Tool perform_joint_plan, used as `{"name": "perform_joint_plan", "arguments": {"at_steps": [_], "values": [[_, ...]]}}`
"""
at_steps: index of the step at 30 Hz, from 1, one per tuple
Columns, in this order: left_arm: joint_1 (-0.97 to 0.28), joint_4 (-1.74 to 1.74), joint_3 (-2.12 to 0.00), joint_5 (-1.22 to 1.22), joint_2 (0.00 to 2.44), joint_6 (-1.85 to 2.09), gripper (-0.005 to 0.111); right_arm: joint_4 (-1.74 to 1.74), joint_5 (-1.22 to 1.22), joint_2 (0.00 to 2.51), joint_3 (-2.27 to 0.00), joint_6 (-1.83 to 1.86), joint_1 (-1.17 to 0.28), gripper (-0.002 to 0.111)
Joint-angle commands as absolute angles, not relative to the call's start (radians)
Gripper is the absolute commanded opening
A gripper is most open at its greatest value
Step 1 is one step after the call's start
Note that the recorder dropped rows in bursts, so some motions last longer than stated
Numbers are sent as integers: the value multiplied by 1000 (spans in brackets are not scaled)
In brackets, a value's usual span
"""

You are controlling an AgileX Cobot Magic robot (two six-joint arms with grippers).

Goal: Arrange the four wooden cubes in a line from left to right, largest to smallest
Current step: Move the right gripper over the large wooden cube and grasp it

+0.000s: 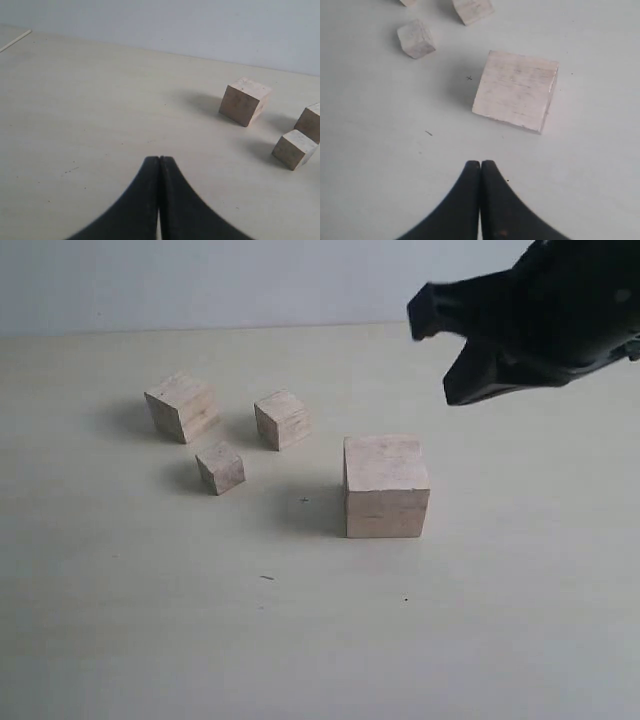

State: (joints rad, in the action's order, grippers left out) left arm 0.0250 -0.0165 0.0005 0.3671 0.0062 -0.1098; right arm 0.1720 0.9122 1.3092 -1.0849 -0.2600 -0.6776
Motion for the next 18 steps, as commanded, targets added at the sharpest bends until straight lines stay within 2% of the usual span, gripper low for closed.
{"name": "perform_joint_plan", "arguments": {"at_steps": [1, 6, 10, 13, 16, 17, 18], "values": [[20, -14, 0, 360, 0, -110, 0, 13, 885, 1383, -1100, -409, -799, 0], [20, -14, 0, 360, 0, -110, 0, -166, 922, 1494, -1146, -625, -853, 2], [20, -14, 0, 360, 0, -110, 0, -176, 921, 1566, -1180, -655, -854, 16], [20, -14, 0, 360, 0, -110, 0, -238, 903, 1609, -1195, -655, -854, 35], [20, -14, 0, 360, 0, -110, 0, -252, 857, 1635, -1197, -655, -854, 63], [20, -14, 0, 360, 0, -110, 0, -252, 828, 1645, -1197, -655, -854, 77], [20, -14, 0, 360, 0, -110, 0, -246, 808, 1655, -1197, -655, -854, 86]]}}
